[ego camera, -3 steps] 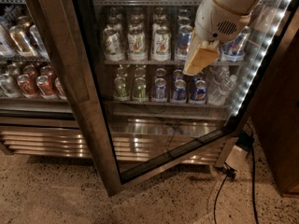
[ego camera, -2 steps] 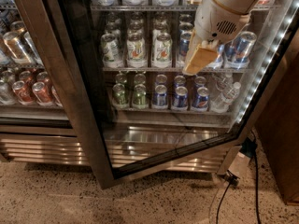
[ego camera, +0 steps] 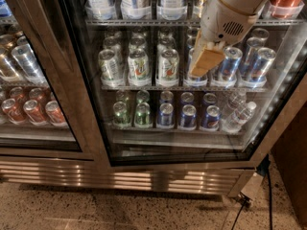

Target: Close right fridge door

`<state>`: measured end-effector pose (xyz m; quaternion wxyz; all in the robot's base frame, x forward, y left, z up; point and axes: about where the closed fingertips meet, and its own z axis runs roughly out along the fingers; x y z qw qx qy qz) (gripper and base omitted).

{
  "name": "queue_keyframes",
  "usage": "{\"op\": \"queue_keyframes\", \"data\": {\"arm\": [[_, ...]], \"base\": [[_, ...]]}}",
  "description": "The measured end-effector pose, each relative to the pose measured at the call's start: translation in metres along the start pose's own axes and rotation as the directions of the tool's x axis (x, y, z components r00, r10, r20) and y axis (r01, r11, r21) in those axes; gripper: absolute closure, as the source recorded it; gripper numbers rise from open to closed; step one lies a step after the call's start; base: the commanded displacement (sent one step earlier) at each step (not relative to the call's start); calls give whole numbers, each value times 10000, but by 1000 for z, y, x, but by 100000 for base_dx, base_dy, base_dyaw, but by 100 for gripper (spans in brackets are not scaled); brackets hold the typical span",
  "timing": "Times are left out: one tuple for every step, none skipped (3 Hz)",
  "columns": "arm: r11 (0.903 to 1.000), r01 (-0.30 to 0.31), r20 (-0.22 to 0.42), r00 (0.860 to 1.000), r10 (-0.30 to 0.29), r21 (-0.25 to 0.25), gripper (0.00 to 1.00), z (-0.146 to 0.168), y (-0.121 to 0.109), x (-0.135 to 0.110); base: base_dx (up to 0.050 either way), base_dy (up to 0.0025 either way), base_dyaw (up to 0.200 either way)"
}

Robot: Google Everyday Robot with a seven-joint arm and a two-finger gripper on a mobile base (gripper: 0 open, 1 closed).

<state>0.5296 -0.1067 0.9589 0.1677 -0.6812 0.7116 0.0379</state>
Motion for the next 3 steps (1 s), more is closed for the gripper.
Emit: {"op": "queue_keyframes", "data": {"arm": [[10000, 0, 0, 10000, 0, 0, 100, 0, 0, 0], [10000, 0, 0, 10000, 0, 0, 100, 0, 0, 0], [10000, 0, 0, 10000, 0, 0, 100, 0, 0, 0]], "base": [[4945, 2, -47], [-4953, 4, -25], [0, 0, 0]]}}
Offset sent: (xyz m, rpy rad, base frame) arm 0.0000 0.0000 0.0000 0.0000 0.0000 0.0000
